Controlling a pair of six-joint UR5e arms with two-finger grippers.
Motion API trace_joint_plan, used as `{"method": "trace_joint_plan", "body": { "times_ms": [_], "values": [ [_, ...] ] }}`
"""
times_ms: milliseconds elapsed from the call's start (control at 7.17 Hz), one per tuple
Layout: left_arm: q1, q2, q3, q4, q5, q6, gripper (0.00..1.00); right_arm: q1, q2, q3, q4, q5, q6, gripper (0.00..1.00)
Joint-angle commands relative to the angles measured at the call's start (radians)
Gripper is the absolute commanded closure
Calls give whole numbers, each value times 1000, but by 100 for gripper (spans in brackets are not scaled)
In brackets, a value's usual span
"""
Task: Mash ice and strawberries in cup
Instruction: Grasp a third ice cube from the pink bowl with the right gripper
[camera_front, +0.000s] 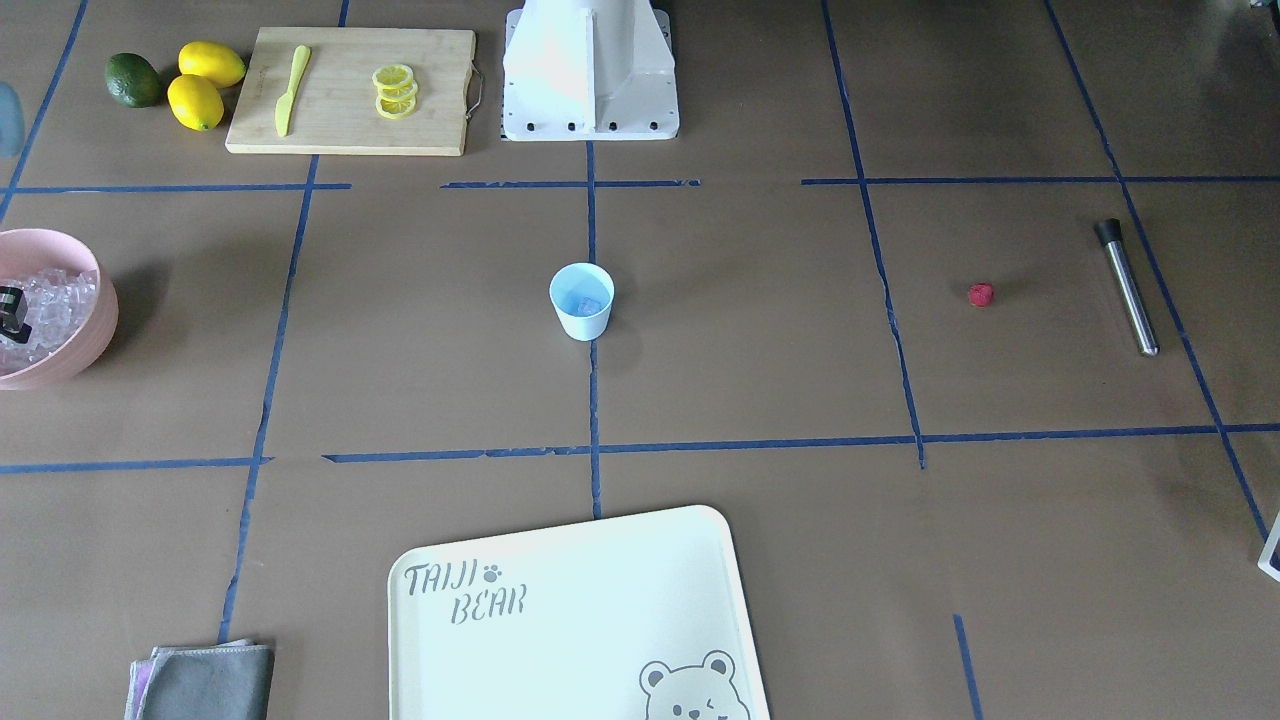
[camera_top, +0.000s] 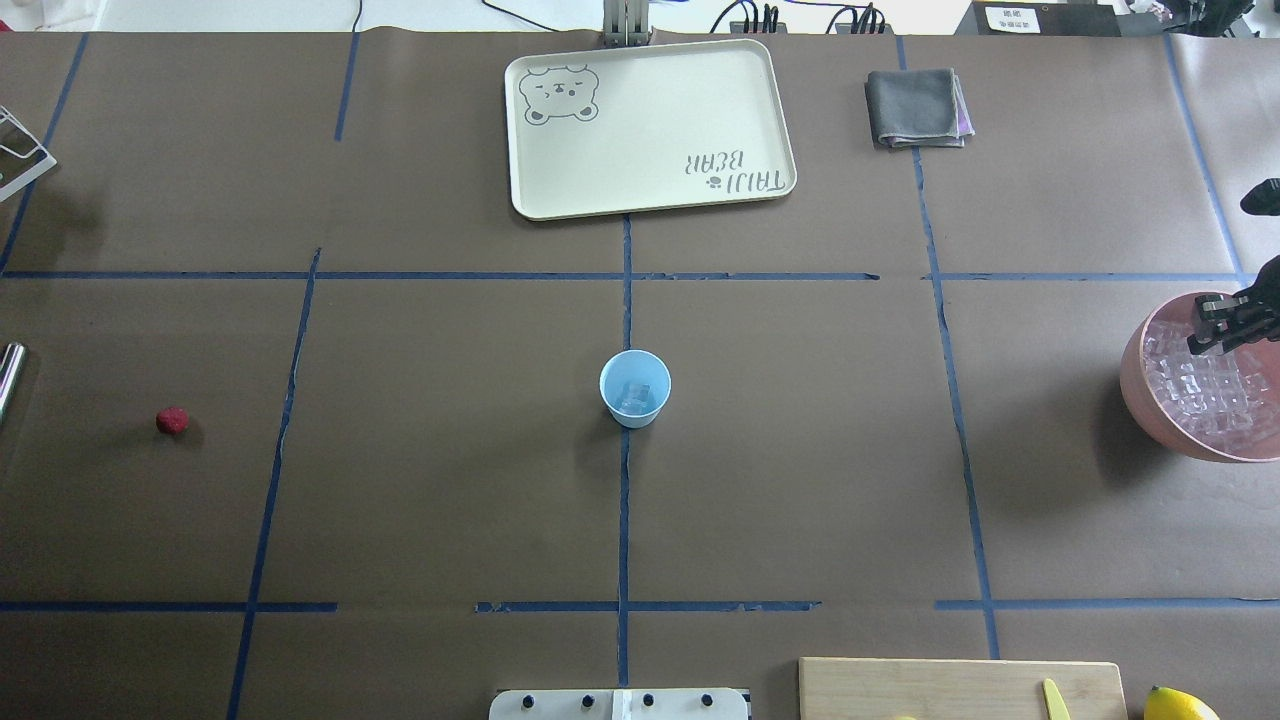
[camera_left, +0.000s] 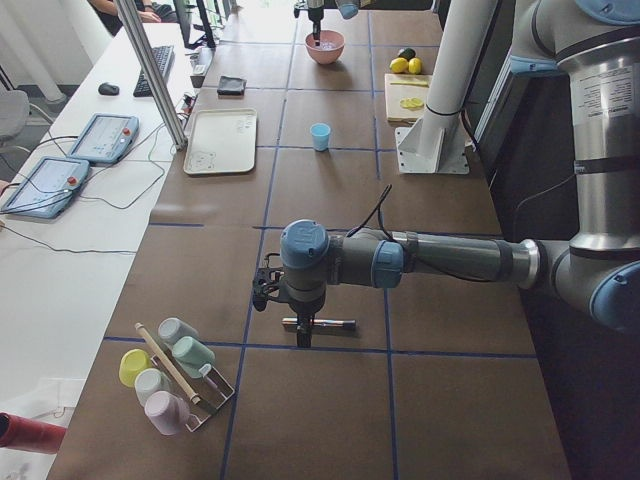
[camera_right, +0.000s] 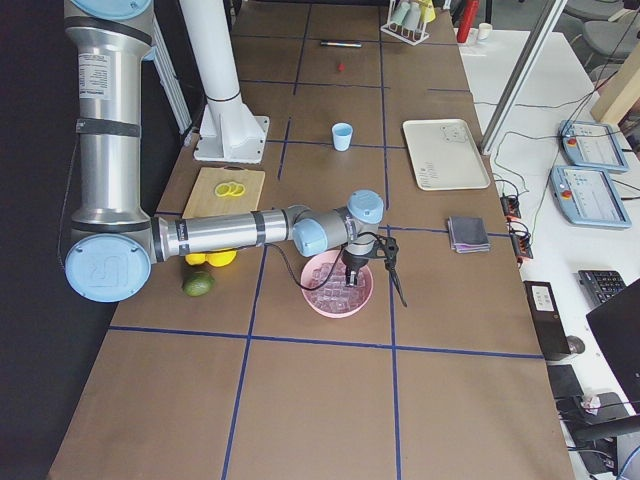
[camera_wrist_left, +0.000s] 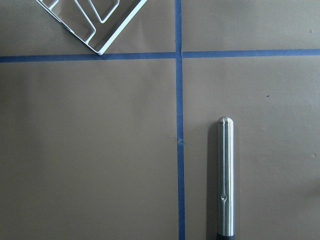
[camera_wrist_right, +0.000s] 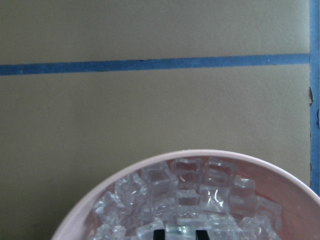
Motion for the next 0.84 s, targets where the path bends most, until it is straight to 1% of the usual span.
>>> {"method": "trace_joint_plan", "body": {
  "times_ms": [0,139,279,418,558,697],
  "values": [
    [-2,1,-5,1,0,0,0,6,-2,198,-107,16,3,100],
    [-2,3,-8,1,0,-1,0,0,1,325,-199,21,18,100],
    [-2,3,-11,2,0,-1,0,-29,13,387,-213,60,99,100],
    [0,3,-11,4,0,-1,0,-83,110,389,-212,88,279,100],
    [0,3,-11,4,0,0,0,-165,207,388,-212,78,455,100],
    [0,1,-11,-2,-2,5,0,-253,309,377,-212,49,618,100]
  ]
}}
